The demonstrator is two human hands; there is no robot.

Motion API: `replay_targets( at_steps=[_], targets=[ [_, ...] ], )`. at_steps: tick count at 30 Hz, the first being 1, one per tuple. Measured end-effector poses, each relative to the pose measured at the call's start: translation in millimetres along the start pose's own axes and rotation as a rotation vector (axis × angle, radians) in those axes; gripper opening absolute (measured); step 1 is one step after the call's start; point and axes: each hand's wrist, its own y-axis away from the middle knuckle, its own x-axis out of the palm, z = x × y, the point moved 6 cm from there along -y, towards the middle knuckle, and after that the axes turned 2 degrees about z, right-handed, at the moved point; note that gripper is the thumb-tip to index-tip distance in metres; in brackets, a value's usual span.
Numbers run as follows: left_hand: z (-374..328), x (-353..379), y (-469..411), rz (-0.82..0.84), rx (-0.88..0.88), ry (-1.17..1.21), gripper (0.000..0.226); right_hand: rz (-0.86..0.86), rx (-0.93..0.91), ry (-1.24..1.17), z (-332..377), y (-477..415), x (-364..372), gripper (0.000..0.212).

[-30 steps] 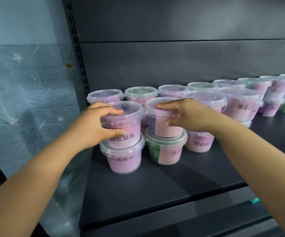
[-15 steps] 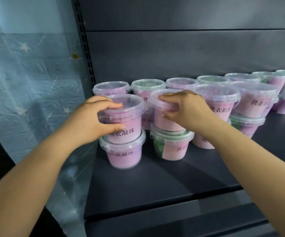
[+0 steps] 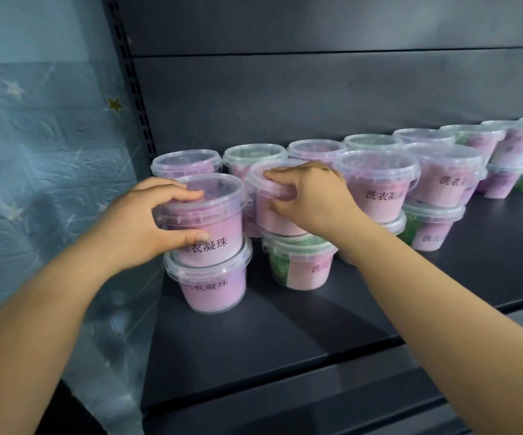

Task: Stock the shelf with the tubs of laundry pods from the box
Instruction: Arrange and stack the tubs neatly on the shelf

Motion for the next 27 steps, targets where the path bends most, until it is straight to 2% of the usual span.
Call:
replay_targets(
  at_steps=[10,13,19,27],
  targets=[
    [4,2,1,0.000,0.005,0.004,0.058,-0.001,-0.019,0.099,-1,13,-4,0.050],
    [5,1,2,-0.005,0.013,0.015,0.053,-0.010,-0.006,0.088,7,13,-1,0.050],
    [4,2,0,-0.006,0.022,0.009,0.051,-0.082,-0.019,0.113,8,15,0,0.040],
    [-17,31,-22,0.003,0.064,0.066,0.051,-0.115,0.051,0.124,-31,12,-11,0.041]
  ],
)
